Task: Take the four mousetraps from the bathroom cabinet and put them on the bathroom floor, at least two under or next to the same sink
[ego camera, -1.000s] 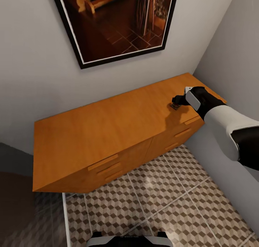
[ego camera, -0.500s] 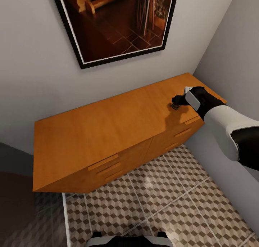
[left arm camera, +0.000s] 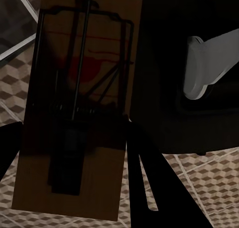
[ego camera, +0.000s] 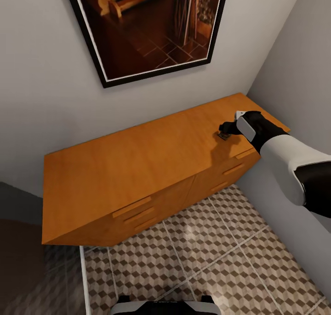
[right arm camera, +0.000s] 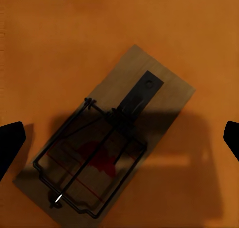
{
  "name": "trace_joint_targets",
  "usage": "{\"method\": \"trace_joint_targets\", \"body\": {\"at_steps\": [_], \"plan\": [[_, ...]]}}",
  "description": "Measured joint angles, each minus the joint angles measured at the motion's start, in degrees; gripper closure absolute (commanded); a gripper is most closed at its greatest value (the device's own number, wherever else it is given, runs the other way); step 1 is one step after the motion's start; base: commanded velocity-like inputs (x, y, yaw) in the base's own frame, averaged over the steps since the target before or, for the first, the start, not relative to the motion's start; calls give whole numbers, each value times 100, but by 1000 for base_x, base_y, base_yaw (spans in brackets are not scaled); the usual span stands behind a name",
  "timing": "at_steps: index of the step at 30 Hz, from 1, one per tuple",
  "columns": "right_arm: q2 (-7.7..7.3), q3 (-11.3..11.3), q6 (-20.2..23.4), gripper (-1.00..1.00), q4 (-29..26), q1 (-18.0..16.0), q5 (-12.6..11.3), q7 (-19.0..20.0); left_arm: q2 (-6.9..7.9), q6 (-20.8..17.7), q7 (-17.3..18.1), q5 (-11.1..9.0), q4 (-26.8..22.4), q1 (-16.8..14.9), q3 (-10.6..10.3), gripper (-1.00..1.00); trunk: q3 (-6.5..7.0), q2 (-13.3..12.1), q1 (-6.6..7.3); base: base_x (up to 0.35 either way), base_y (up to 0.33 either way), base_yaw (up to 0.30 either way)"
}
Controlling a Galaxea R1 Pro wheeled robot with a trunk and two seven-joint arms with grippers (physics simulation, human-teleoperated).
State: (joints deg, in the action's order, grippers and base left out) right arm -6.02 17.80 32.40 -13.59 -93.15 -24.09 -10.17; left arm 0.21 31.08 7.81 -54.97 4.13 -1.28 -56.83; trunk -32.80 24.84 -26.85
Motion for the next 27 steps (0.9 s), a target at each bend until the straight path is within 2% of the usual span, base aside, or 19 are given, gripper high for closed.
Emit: {"method": "trace_joint_targets", "body": {"at_steps": [10, 27], "plan": [[-8, 2, 2, -100, 0, 0, 0, 266, 0, 0, 0, 0, 0, 0, -1, 100, 0, 0, 0, 0, 0, 0], [-10, 2, -7, -100, 0, 34, 1, 325, 0, 0, -1, 0, 0, 0, -6, 100, 0, 0, 0, 0, 0, 0]]}}
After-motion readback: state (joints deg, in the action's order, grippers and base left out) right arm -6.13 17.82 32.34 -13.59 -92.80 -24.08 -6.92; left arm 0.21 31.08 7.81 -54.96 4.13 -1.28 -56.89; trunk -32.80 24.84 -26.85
